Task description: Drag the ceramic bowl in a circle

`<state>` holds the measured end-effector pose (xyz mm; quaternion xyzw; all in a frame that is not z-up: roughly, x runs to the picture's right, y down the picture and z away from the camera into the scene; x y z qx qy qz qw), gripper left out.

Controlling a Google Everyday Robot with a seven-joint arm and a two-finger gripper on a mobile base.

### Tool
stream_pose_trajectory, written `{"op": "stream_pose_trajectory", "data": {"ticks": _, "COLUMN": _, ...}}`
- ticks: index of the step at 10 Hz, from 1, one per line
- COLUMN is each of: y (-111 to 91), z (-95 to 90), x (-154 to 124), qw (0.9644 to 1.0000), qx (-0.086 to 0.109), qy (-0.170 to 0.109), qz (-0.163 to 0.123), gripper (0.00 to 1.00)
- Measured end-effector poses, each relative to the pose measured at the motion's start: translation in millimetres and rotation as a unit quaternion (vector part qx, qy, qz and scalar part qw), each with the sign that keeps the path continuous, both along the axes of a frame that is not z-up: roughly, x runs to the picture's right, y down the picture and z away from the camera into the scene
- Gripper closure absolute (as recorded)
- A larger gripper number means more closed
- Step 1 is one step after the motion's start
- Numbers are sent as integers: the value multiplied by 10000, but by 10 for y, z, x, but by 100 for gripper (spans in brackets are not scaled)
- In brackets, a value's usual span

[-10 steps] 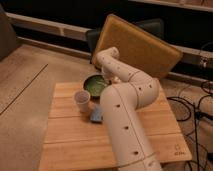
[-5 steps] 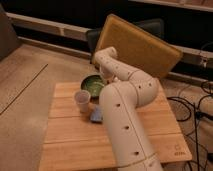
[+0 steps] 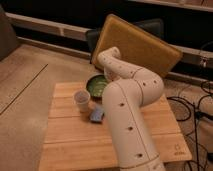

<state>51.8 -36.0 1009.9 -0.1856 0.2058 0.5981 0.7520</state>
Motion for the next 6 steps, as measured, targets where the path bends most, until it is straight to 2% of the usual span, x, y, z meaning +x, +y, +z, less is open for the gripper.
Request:
{"op": "stream_pose_trajectory", "data": {"ticks": 2, "y": 46, "z": -20, "x": -213, "qw": 9996, "qx": -45, "qy": -213, "qz": 186, "gripper": 20}}
{"op": "stream_pose_trajectory", "data": {"ticks": 6, "y": 49, "z": -22, "x": -212, "qw": 9996, "qx": -49, "qy": -214, "qz": 190, "gripper": 20}}
